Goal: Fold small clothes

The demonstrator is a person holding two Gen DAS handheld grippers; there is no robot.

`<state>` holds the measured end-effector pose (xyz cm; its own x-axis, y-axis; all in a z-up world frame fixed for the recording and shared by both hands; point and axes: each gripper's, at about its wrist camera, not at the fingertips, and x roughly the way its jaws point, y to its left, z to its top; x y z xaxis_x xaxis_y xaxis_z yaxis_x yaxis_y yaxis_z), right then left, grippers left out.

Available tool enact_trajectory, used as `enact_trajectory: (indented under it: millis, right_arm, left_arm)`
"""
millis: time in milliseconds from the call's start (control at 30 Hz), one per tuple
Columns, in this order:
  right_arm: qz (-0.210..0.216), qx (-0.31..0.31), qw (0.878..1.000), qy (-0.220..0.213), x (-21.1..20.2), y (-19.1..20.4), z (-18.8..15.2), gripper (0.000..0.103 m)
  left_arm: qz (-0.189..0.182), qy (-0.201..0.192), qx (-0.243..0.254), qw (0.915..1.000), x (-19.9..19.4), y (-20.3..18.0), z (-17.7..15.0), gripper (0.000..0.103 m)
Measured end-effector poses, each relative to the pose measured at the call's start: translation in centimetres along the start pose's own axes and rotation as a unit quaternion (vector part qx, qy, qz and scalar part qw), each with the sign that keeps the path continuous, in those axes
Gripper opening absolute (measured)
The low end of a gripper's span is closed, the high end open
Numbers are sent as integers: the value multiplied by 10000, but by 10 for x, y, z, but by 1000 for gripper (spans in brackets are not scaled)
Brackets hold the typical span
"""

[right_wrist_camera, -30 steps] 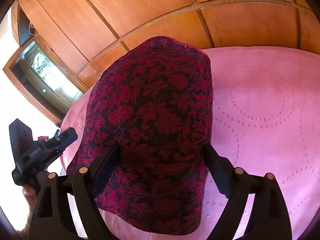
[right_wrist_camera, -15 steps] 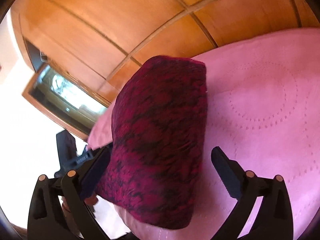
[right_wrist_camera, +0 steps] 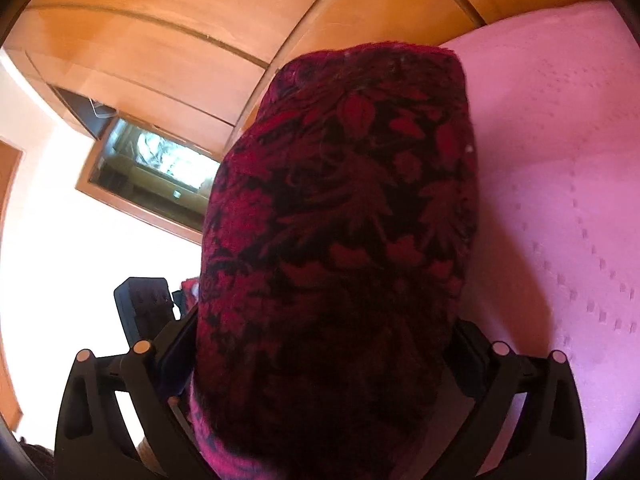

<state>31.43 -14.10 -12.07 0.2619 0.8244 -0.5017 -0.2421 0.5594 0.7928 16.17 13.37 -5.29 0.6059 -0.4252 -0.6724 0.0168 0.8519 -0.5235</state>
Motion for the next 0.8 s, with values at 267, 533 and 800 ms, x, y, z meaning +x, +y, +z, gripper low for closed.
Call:
enact_trajectory:
  millis: [267, 533, 800]
  right_arm:
    - [-58, -611, 9964, -580, -54, 51, -24, 71]
    - [-509, -483, 9805, -1835, -195, 37, -65, 70]
    - [-1178, 620, 9497, -2834, -318, -52, -122, 70]
  left_arm:
    - [-589, -356, 247, 9973, -11, -34, -13, 41]
    - [-1501, 57, 1005, 9835, 47, -165, -6, 41]
    - [-1296, 1157, 2198, 9600, 148, -322, -37, 34]
